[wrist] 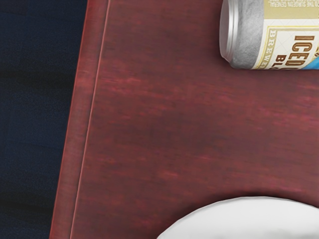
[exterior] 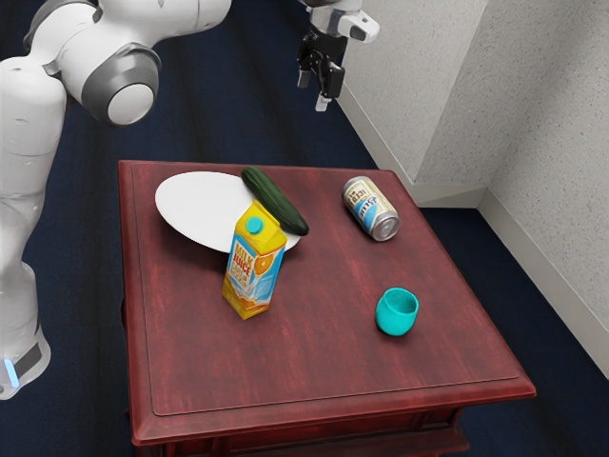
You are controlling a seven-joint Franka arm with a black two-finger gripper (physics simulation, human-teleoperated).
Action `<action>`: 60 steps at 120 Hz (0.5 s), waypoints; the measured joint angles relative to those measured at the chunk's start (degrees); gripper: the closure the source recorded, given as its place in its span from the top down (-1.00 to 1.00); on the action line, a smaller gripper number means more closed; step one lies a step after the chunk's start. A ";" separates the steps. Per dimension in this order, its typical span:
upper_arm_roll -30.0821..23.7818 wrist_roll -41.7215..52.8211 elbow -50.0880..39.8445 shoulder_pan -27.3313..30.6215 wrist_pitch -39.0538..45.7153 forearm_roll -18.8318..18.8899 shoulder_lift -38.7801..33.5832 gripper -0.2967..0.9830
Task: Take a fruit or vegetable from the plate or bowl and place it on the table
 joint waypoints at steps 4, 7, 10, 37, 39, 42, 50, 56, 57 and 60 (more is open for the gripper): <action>0.03 0.01 0.00 0.01 0.00 -0.02 0.00 0.53; 0.05 0.02 0.00 0.02 0.00 -0.01 -0.01 0.53; 0.05 0.03 0.00 0.01 0.00 -0.02 -0.01 0.53; 0.19 0.50 1.68 -0.27 -0.08 0.03 -1.39 0.53; 0.17 0.73 2.79 -0.42 -0.11 0.05 -2.49 0.53; -0.08 1.28 4.53 -0.79 -0.17 0.07 -4.67 0.53; -2.67 5.36 6.87 -5.27 -0.80 0.18 -12.87 0.54; -6.09 8.93 7.35 -6.97 -3.94 1.74 -15.12 0.53; -6.69 9.44 7.36 -7.02 -4.44 2.14 -15.13 0.53; -8.02 10.91 7.38 -7.27 -5.81 3.15 -14.66 0.53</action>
